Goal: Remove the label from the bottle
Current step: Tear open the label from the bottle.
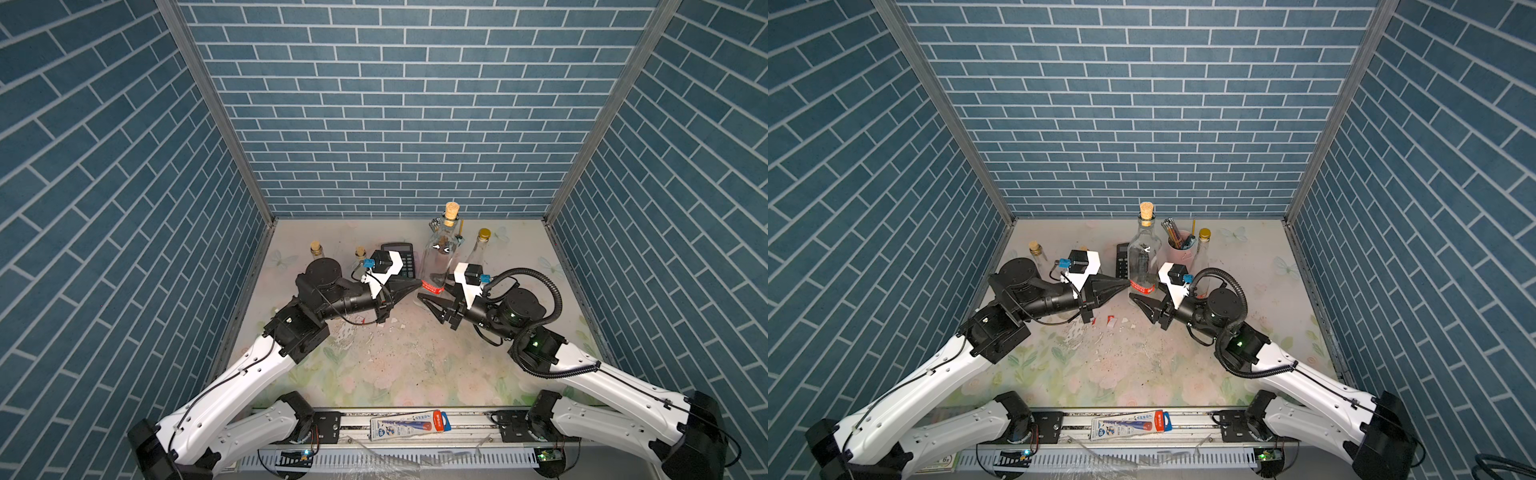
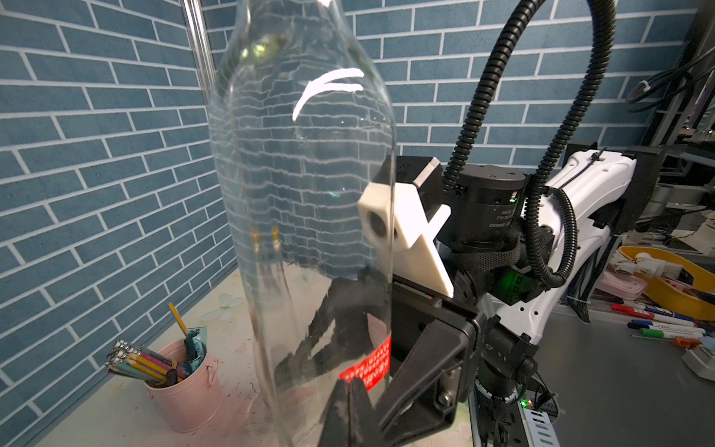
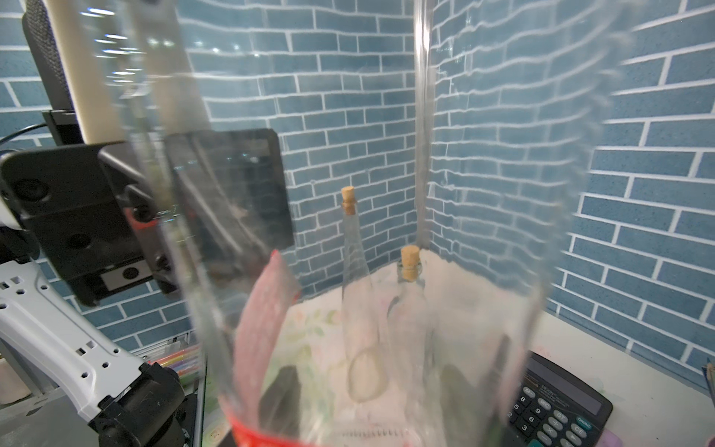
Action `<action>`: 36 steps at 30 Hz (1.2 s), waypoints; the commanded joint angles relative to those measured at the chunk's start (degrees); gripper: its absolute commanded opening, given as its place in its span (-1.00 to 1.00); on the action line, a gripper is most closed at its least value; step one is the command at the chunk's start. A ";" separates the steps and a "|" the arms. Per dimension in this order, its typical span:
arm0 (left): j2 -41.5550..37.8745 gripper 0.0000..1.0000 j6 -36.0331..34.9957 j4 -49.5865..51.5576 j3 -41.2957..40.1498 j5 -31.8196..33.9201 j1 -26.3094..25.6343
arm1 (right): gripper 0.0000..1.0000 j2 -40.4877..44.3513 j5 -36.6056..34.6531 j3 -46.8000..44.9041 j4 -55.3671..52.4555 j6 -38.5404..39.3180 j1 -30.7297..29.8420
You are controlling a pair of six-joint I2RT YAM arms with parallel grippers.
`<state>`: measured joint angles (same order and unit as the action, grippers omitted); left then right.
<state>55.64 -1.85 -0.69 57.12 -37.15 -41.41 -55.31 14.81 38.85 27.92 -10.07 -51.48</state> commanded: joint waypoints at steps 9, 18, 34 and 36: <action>0.68 -1.00 -0.44 3.58 1.31 -6.19 -2.53 | -1.00 -0.38 -4.82 4.22 5.98 -0.50 0.56; 1.30 -1.00 0.06 2.39 1.59 -6.13 -3.93 | -1.00 -0.81 -5.24 4.04 5.83 -0.26 0.59; 0.57 -1.00 2.74 -2.01 1.17 -6.01 -4.04 | -1.00 -2.08 -4.31 2.94 6.64 0.79 0.39; 0.58 -1.00 3.13 -2.53 1.18 -6.20 -4.00 | -1.00 -2.27 -4.35 2.83 6.84 0.92 0.39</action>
<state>56.99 0.12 -0.67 57.32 -41.25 -44.97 -57.65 11.40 39.70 29.15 -10.04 -51.27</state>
